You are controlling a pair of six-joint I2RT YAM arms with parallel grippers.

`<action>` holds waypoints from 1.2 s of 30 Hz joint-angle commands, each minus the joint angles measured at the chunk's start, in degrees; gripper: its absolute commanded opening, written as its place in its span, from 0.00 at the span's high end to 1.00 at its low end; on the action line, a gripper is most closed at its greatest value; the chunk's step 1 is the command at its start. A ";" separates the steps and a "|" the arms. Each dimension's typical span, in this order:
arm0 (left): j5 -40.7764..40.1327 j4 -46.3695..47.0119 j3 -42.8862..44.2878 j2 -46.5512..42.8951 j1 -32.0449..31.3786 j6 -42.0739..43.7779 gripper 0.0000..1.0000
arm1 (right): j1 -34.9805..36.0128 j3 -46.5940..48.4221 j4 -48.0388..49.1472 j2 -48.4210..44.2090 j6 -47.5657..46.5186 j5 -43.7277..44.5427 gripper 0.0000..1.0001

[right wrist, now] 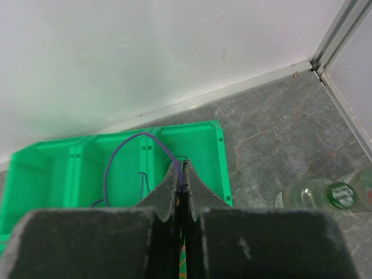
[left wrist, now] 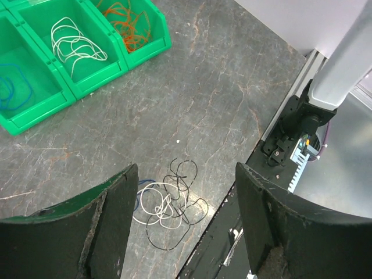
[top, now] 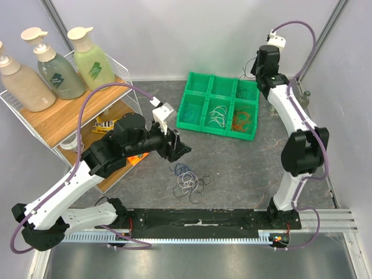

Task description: Untangle the cables

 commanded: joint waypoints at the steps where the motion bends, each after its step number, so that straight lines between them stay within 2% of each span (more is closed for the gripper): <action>1: 0.16 -1.15 1.00 -1.75 -0.20 1.14 0.26 | -0.12 6.66 3.26 8.39 -4.24 4.61 1.00; 8: -1.69 -2.03 1.44 -2.19 -0.20 0.61 0.26 | 0.06 11.33 -1.48 17.45 -4.95 11.20 1.00; 15: -1.86 -2.21 1.53 -1.93 -0.20 0.08 0.26 | 0.14 9.39 -2.36 23.25 -4.07 7.34 1.00; 19: -1.78 -2.74 2.32 -1.23 -0.20 -0.09 0.26 | 0.49 15.61 -6.65 27.90 -6.96 4.61 1.00; 22: -0.64 -2.91 2.84 -0.35 -0.20 -0.35 0.26 | 0.67 20.46 -11.93 30.90 -8.02 5.31 0.91; 30: 0.95 -2.56 3.29 0.80 -0.20 -1.15 0.26 | 1.55 28.73 -24.77 29.77 -7.32 3.56 0.48; 33: 1.91 -2.56 3.02 1.15 -0.20 -1.23 0.26 | 1.81 29.08 -28.19 26.44 -7.41 3.47 0.39; 36: 2.70 -2.56 2.58 2.11 -0.20 -1.32 0.26 | 1.81 27.51 -32.32 22.74 -6.53 3.12 0.36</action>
